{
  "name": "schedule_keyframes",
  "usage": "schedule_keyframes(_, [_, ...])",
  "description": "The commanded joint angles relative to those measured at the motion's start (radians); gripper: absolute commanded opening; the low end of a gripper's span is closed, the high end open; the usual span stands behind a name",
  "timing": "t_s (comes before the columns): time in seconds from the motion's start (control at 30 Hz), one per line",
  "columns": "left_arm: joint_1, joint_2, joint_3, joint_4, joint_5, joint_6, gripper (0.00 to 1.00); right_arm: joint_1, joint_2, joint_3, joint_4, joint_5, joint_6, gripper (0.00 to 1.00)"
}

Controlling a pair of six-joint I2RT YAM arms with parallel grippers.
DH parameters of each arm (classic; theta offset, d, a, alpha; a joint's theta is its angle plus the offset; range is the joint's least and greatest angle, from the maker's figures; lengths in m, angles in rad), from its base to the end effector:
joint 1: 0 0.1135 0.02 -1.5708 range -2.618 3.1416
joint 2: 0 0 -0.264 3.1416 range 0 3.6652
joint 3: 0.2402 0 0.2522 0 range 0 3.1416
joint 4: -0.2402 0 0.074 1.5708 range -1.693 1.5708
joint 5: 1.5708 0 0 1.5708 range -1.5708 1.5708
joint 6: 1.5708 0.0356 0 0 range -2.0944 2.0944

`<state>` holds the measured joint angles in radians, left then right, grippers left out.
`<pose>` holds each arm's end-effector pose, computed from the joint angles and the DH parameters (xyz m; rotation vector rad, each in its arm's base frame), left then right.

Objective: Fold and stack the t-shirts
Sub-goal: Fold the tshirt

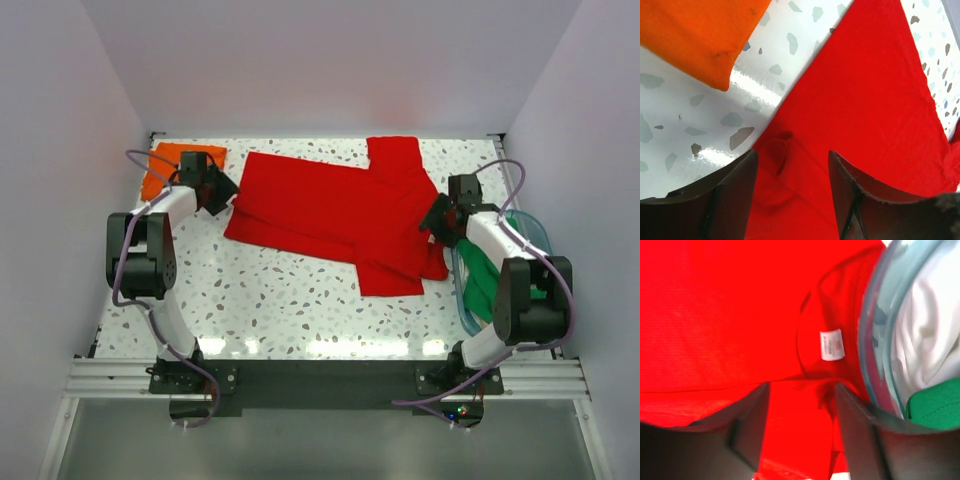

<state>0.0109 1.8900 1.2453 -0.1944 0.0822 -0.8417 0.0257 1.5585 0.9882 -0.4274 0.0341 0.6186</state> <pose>0.4078 0.0015 0.1835 -0.9829 2.2582 -0.4734 0.3147 0.0069 0.2037 0.7662 2.4640 0.1990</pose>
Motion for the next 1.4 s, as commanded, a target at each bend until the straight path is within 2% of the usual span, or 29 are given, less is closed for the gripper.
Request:
schedule_keyframes(0.0, [-0.002,-0.101,-0.036,0.068,-0.016,0.006,0.64,0.016,-0.014,0.105,-0.003,0.018,-0.068,0.62])
schedule_keyframes(0.03, [-0.003,-0.121,-0.061,0.073,-0.024,-0.003,0.65,0.046,-0.011,0.122,-0.019,0.045,-0.077,0.66])
schedule_keyframes(0.07, [-0.003,-0.141,-0.107,0.078,-0.047,-0.017,0.66,0.065,-0.009,0.136,-0.042,0.078,-0.092,0.73])
schedule_keyframes(0.13, [-0.002,-0.186,-0.154,0.09,-0.064,-0.031,0.66,0.11,0.009,0.168,-0.044,0.128,-0.1,0.77])
schedule_keyframes(0.17, [-0.003,-0.195,-0.188,0.098,-0.073,-0.036,0.63,0.123,0.021,0.176,-0.034,0.136,-0.105,0.77])
schedule_keyframes(0.23, [-0.037,-0.207,-0.211,0.085,-0.079,-0.043,0.61,0.157,0.085,0.219,-0.043,0.138,-0.108,0.77])
schedule_keyframes(0.4, [-0.075,-0.233,-0.285,0.104,-0.13,-0.053,0.46,0.197,0.212,0.318,-0.048,0.132,-0.114,0.77])
schedule_keyframes(0.7, [-0.097,-0.218,-0.305,0.013,-0.266,-0.063,0.36,0.203,0.392,0.409,-0.063,0.135,-0.129,0.77])
schedule_keyframes(0.9, [-0.104,-0.19,-0.317,-0.086,-0.374,-0.086,0.18,0.243,0.478,0.467,-0.1,0.15,-0.161,0.77])
schedule_keyframes(1.03, [-0.104,-0.238,-0.38,-0.106,-0.413,-0.097,0.1,0.305,0.514,0.498,-0.122,0.165,-0.169,0.77])
schedule_keyframes(1.07, [-0.106,-0.252,-0.406,-0.121,-0.433,-0.102,0.05,0.316,0.518,0.501,-0.126,0.168,-0.171,0.77])
schedule_keyframes(1.37, [-0.077,-0.463,-0.563,-0.157,-0.46,-0.103,0.01,0.437,0.509,0.483,-0.131,0.179,-0.155,0.77])
